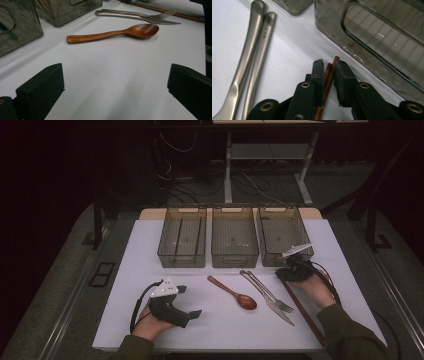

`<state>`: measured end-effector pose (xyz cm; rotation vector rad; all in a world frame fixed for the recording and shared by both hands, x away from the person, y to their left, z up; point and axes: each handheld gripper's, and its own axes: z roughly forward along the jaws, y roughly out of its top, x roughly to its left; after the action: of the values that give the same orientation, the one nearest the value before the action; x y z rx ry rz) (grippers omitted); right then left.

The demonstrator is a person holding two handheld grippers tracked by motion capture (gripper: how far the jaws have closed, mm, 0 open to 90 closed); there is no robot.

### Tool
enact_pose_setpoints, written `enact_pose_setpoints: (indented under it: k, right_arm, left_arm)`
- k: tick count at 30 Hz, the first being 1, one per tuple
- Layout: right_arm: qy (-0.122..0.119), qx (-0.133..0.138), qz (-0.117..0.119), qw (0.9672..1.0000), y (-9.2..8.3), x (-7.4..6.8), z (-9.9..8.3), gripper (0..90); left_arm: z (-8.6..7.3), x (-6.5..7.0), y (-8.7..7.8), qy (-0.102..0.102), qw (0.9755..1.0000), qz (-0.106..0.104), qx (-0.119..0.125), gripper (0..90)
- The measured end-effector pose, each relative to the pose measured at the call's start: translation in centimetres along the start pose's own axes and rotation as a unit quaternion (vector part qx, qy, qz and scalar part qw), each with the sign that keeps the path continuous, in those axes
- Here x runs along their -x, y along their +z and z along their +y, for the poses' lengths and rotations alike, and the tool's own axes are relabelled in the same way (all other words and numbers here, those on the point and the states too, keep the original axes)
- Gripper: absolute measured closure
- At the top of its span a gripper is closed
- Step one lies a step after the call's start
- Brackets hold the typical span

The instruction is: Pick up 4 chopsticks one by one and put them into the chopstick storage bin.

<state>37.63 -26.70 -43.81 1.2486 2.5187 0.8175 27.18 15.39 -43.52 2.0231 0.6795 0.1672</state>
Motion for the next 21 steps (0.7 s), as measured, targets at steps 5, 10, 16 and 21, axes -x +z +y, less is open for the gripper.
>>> enact_pose_setpoints:
  k: [5,10,16,21]
  right_arm:
    - [-0.009,0.002,0.004,0.9999,0.5,-0.4,0.5,78.1]
    - [-0.027,0.004,0.013,0.9996,1.0,-1.1,1.3,78.5]
    - [-0.058,0.005,0.023,0.9981,1.7,-2.0,2.1,79.2]
    - [-0.076,0.005,0.034,0.9965,1.9,-2.4,2.6,79.5]
  left_arm:
    - [0.0,0.0,0.0,0.000,1.0000,0.000,0.000,0.0]
    - [0.0,0.0,0.0,0.000,1.0000,0.000,0.000,0.0]
    - [0.0,0.0,0.0,-0.001,1.0000,0.000,0.001,0.0]
    - [0.0,0.0,0.0,-0.002,1.0000,-0.001,0.001,0.0]
